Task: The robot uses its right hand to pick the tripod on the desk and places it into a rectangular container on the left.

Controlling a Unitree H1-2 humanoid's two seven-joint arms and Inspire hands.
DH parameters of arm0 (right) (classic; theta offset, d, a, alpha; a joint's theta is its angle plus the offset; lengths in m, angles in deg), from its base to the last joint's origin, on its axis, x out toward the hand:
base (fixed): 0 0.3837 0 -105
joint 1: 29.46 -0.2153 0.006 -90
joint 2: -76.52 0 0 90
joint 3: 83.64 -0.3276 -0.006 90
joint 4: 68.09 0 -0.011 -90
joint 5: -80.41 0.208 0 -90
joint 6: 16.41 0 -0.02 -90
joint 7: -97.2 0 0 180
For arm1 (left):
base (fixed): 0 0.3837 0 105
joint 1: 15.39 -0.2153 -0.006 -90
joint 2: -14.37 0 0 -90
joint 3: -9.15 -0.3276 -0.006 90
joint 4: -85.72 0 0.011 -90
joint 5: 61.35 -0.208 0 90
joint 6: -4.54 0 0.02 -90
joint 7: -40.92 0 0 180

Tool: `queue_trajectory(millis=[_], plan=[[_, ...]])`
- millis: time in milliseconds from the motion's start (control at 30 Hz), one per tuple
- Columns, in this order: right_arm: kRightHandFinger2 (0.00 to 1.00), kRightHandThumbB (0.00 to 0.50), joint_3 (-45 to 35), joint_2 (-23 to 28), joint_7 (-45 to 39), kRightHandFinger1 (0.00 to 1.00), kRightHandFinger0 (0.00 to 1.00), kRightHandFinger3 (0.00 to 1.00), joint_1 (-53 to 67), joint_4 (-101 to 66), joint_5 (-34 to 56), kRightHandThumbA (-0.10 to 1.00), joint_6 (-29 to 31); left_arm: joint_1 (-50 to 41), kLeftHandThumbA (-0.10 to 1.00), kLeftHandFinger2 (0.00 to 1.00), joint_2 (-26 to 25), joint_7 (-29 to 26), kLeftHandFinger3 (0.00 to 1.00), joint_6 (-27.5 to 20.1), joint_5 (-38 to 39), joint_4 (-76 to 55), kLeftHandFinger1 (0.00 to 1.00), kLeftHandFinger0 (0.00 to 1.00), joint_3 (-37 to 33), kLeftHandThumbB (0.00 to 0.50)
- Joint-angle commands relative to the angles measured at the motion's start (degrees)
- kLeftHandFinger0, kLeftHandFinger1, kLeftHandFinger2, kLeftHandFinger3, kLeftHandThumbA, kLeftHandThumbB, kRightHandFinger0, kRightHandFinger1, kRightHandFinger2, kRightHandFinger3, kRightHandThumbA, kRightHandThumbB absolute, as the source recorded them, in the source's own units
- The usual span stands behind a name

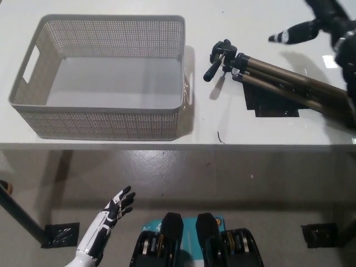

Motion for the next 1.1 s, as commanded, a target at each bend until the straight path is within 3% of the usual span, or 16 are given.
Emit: queue_trajectory(millis=[0, 33, 133, 200, 233, 333, 667, 700, 767, 833, 867, 900, 967, 1000, 1033, 1067], plan=[[1.00, 0.451, 7.70, -2.05, -4.57, 1.00, 1.00, 1.00, -17.83, 27.64, -6.33, 1.00, -3.76, -0.74, 1.00, 1.00, -0.53, 1.02, 1.00, -2.92, 0.75, -1.98, 1.00, 1.00, -0.20, 0.500], [1.00, 0.439, 7.28, -2.57, -4.65, 1.00, 1.00, 1.00, -17.70, 29.36, -5.41, 1.00, -4.00, -0.73, 1.00, 1.00, -0.57, 1.08, 1.00, -2.85, 0.76, -2.03, 1.00, 1.00, -0.23, 0.500], [1.00, 0.481, 8.16, -3.90, -4.55, 1.00, 1.00, 1.00, -17.60, 35.93, -4.12, 1.00, -2.90, -0.77, 1.00, 1.00, -0.59, 1.25, 1.00, -2.92, 0.75, -1.68, 1.00, 1.00, -0.35, 0.500], [1.00, 0.417, 7.37, -4.89, -4.28, 1.00, 1.00, 1.00, -16.84, 38.10, -2.27, 1.00, -3.02, -0.81, 1.00, 1.00, -0.77, 1.18, 1.00, -3.61, 0.54, -1.40, 1.00, 1.00, -0.29, 0.500], [1.00, 0.419, 7.64, -5.17, -3.66, 1.00, 1.00, 1.00, -16.52, 39.10, -2.19, 1.00, -2.39, -0.90, 1.00, 1.00, -0.90, 1.16, 1.00, -3.51, 0.43, -1.52, 1.00, 1.00, -0.27, 0.500], [1.00, 0.499, 11.74, -6.42, -2.77, 1.00, 1.00, 1.00, -16.12, 42.43, -5.33, 1.00, -5.07, -0.92, 1.00, 1.00, -0.89, 1.27, 1.00, -3.20, 0.54, -1.50, 1.00, 1.00, -0.27, 0.500], [1.00, 0.500, 23.45, -7.46, -2.49, 1.00, 1.00, 1.00, -7.60, 46.32, -10.10, 1.00, -7.30, -1.33, 1.00, 1.00, -0.92, 1.64, 1.00, -4.47, 0.18, -0.60, 1.00, 1.00, -0.25, 0.500], [1.00, 0.472, 23.18, -7.34, -4.23, 1.00, 1.00, 1.00, -7.58, 46.41, -9.41, 1.00, -7.17, -1.22, 1.00, 1.00, -0.88, 1.63, 1.00, -4.51, 0.08, -0.53, 1.00, 1.00, -0.28, 0.500], [1.00, 0.485, 21.71, -7.37, -7.92, 1.00, 1.00, 1.00, -6.97, 46.59, -7.30, 1.00, -6.55, -0.99, 1.00, 1.00, -0.89, 1.90, 1.00, -3.91, 0.29, -0.63, 1.00, 1.00, -0.26, 0.500], [1.00, 0.443, 21.84, -7.36, -8.45, 1.00, 1.00, 1.00, -6.88, 46.52, -7.42, 1.00, -5.13, -0.80, 1.00, 1.00, -0.85, 1.90, 1.00, -3.80, 0.11, -0.82, 1.00, 1.00, -0.29, 0.500], [1.00, 0.389, 20.59, -7.43, -6.59, 0.93, 0.79, 1.00, -6.91, 46.35, -6.28, 0.69, -5.00, -0.62, 1.00, 1.00, -0.88, 2.05, 1.00, -3.80, 0.14, -0.78, 1.00, 1.00, -0.35, 0.500], [0.98, 0.296, 19.73, -7.58, -4.95, 0.87, 0.73, 1.00, -7.05, 46.19, -5.57, 0.36, -4.97, -0.54, 1.00, 1.00, -0.89, 2.17, 1.00, -3.69, 0.33, -0.84, 1.00, 1.00, -0.33, 0.500], [0.62, 0.158, 17.52, -7.56, 2.60, 0.51, 0.44, 0.93, -6.69, 45.48, -4.42, -0.08, -1.80, -0.56, 1.00, 1.00, -0.91, 2.30, 1.00, -3.33, 0.27, -1.13, 1.00, 1.00, -0.46, 0.500], [0.62, 0.113, 17.38, -7.60, 5.77, 0.53, 0.41, 0.86, -6.74, 45.26, -4.91, -0.10, -0.44, -0.39, 1.00, 1.00, -0.96, 2.31, 1.00, -3.51, 0.21, -1.04, 1.00, 1.00, -0.44, 0.500], [0.52, 0.119, 16.64, -7.64, 7.68, 0.47, 0.34, 0.72, -6.86, 45.14, -4.57, -0.10, 0.78, -0.37, 1.00, 1.00, -1.03, 2.37, 1.00, -3.09, 0.26, -1.19, 1.00, 1.00, -0.42, 0.500], [0.36, 0.146, 15.14, -7.66, 9.60, 0.32, 0.16, 0.50, -7.02, 45.07, -3.50, -0.10, 2.09, -0.24, 1.00, 1.00, -1.10, 2.50, 1.00, -2.95, 0.38, -1.16, 1.00, 1.00, -0.42, 0.500]])
